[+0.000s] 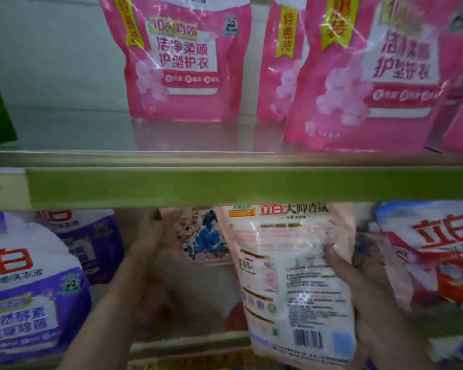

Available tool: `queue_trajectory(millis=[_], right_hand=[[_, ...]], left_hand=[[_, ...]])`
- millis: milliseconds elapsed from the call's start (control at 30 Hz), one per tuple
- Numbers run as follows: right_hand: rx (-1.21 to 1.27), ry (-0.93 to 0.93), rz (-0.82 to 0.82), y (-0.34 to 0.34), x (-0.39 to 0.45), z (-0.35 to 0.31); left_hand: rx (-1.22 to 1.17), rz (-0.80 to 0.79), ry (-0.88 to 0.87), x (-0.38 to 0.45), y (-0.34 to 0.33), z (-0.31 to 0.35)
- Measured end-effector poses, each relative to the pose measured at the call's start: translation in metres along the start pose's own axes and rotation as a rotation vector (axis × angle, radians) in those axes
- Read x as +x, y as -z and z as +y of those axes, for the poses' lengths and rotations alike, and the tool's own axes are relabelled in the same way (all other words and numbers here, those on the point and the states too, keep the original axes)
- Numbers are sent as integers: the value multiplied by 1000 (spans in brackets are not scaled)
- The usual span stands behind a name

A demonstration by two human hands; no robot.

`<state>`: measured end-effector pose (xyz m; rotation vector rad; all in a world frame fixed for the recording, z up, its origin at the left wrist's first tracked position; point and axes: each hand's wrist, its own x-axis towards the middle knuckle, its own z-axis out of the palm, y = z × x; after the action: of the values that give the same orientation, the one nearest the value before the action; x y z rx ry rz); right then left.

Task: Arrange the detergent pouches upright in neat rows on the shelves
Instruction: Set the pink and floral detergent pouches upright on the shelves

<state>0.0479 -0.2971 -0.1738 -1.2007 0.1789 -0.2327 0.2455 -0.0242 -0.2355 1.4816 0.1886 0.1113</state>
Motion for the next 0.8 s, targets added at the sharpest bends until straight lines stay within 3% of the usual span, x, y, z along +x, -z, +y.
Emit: queue_trajectory(millis=[100,200,400,500,567,633,700,800], right_hand=[[-56,12,-26,-17,7,18],[-60,42,-80,-42,13,34],[-30,138,7,-78,17,60],[1,104,87,-91,17,74],[-16,112,166,-101,13,84],[-109,192,202,-109,8,92],[-296,232,114,-114,-2,98],[-536,181,-300,-111,-18,100]], left_hand=[[54,149,-84,-6,4,31],[-112,49,-191,-19,-7,55],[201,173,-292,-50,3,41],[288,352,-263,-97,16,6],[213,280,-263,-133,19,-19],[306,54,-330,-168,11,-34],[487,-20,-425,-193,-2,-46],[528,100,-414,-211,-10,-46]])
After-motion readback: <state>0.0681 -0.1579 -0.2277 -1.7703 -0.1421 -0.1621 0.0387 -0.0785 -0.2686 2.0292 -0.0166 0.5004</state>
